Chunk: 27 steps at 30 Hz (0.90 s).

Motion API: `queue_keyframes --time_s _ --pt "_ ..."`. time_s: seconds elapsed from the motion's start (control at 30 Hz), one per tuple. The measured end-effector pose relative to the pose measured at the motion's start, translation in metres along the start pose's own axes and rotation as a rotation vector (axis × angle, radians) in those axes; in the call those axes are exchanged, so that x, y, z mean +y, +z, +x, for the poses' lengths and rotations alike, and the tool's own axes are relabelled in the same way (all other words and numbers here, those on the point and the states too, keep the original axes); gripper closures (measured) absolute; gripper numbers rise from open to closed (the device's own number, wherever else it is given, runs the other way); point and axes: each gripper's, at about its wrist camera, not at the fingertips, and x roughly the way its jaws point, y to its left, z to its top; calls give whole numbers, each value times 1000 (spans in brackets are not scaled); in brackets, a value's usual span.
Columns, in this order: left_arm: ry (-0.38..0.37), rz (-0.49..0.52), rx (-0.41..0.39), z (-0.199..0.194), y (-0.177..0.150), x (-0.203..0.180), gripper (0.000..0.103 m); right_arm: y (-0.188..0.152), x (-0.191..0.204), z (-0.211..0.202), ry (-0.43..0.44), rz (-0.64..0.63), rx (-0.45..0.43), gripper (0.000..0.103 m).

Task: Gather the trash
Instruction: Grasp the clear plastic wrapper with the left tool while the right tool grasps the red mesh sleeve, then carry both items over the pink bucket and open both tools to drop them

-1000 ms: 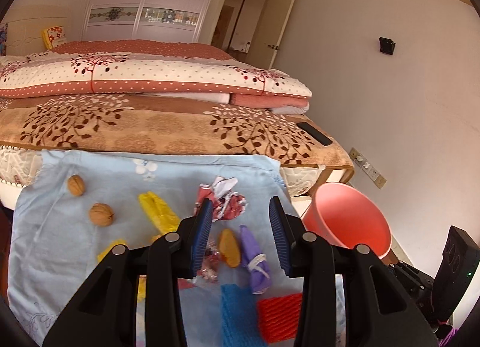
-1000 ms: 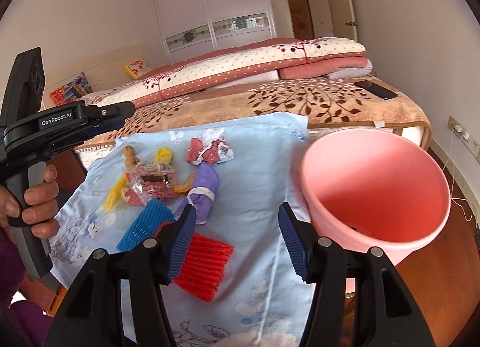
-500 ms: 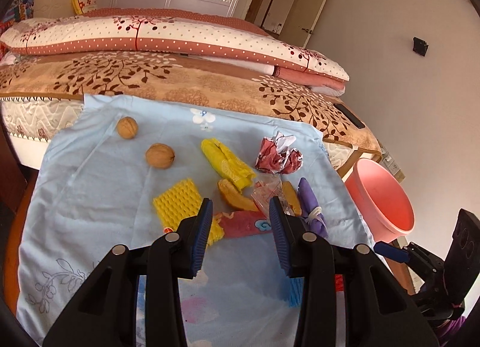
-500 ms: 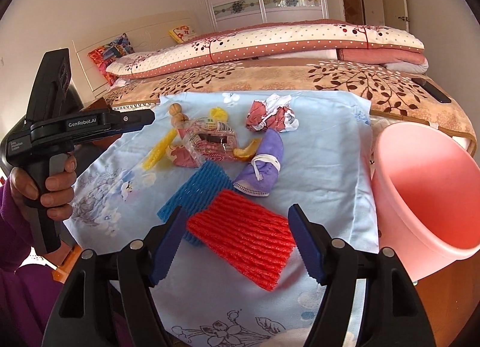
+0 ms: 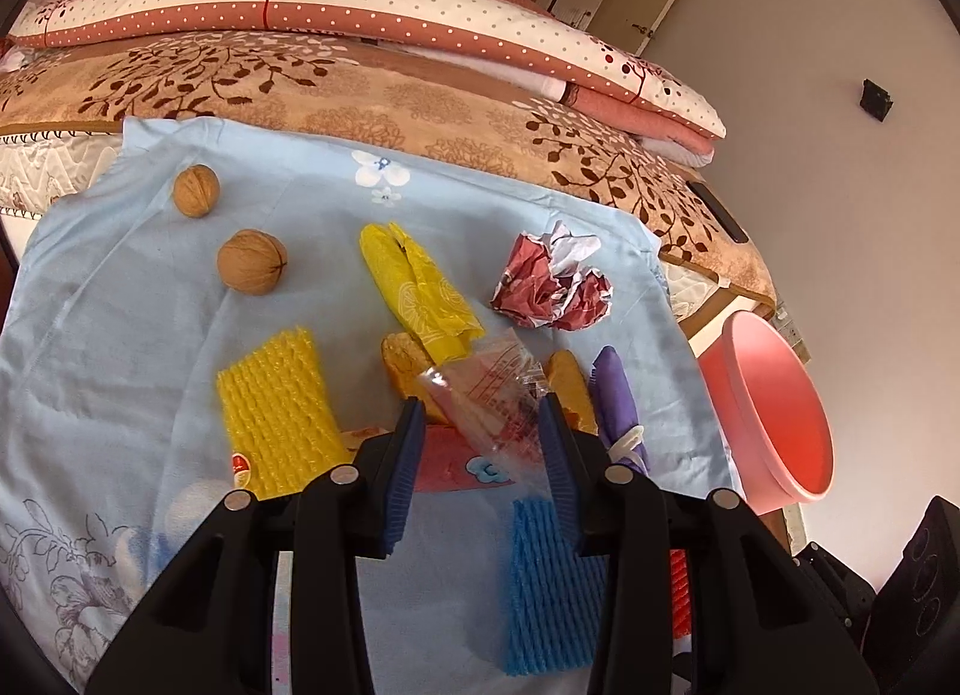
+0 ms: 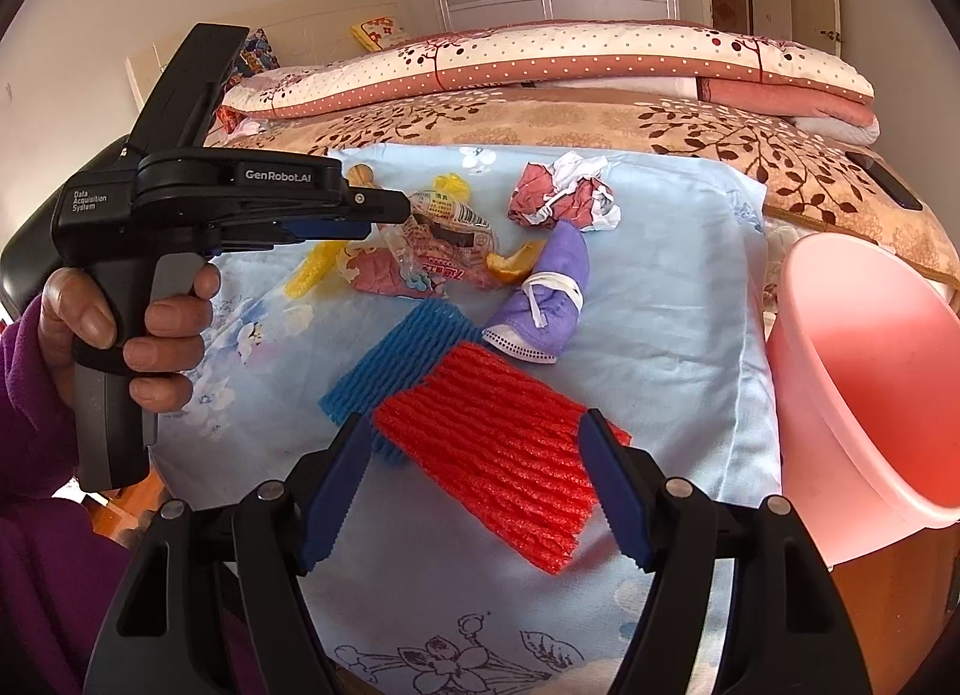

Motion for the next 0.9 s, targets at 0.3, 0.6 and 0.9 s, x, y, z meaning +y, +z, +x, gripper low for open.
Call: queue_keyframes --time_s 0.3,0.6,0.9 --pt "32 4 2 12 4 -5 64 -4 -2 13 -13 -9 41 33" --pt "28 47 -11 12 1 -11 84 -8 1 20 -52 -57 66 40" --pt "-22 63 -57 -11 -1 -15 87 -7 -3 14 -25 -34 42 82"
